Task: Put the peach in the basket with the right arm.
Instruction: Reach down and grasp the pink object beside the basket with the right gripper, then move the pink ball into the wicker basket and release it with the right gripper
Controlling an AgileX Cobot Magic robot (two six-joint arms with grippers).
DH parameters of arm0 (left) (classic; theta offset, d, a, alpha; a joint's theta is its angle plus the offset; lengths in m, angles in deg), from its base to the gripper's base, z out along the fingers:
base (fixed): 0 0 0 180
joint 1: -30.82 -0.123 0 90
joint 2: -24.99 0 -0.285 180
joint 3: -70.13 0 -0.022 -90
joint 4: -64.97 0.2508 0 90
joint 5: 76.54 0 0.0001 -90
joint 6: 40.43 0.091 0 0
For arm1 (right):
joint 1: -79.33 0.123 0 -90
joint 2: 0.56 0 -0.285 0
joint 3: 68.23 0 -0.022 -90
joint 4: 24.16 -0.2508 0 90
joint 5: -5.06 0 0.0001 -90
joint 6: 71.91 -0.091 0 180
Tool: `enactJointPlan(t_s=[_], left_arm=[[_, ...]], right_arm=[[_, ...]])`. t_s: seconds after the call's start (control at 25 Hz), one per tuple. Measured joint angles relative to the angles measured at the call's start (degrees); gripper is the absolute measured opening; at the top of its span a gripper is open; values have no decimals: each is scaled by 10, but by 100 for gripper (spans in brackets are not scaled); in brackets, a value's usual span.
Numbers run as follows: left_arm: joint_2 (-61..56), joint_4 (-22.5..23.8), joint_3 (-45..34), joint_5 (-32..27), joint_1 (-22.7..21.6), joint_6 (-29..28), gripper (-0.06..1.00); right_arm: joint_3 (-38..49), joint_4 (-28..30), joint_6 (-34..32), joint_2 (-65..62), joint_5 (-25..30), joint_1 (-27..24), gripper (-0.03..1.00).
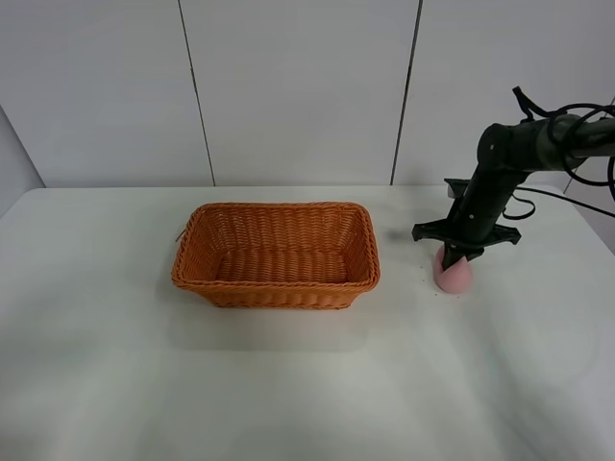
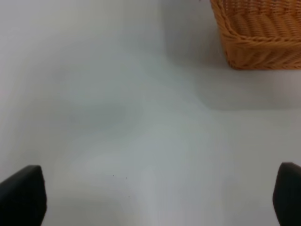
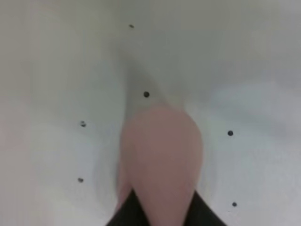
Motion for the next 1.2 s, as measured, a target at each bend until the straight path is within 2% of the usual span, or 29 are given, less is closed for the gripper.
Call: enactJointPlan(t_s=[0.24,0.48,0.68,0.92,1.04,1.2], left_arm=[[0,0,0,0,0,0,99],[0,0,0,0,0,0,99],[0,0,0,0,0,0,99],[0,0,0,0,0,0,99],[0,0,0,0,0,0,99],[0,0,0,0,0,0,99]], right_arm=[[0,4,0,-20,7,0,0],[1,16,0,-124,28,0,0],[-4,23,0,-183,62,0,0],[-82,25,0,-188,125,3,0],[-106,29,-1,-188,135,18,0],[-114,29,-8,-188,136,68,0]])
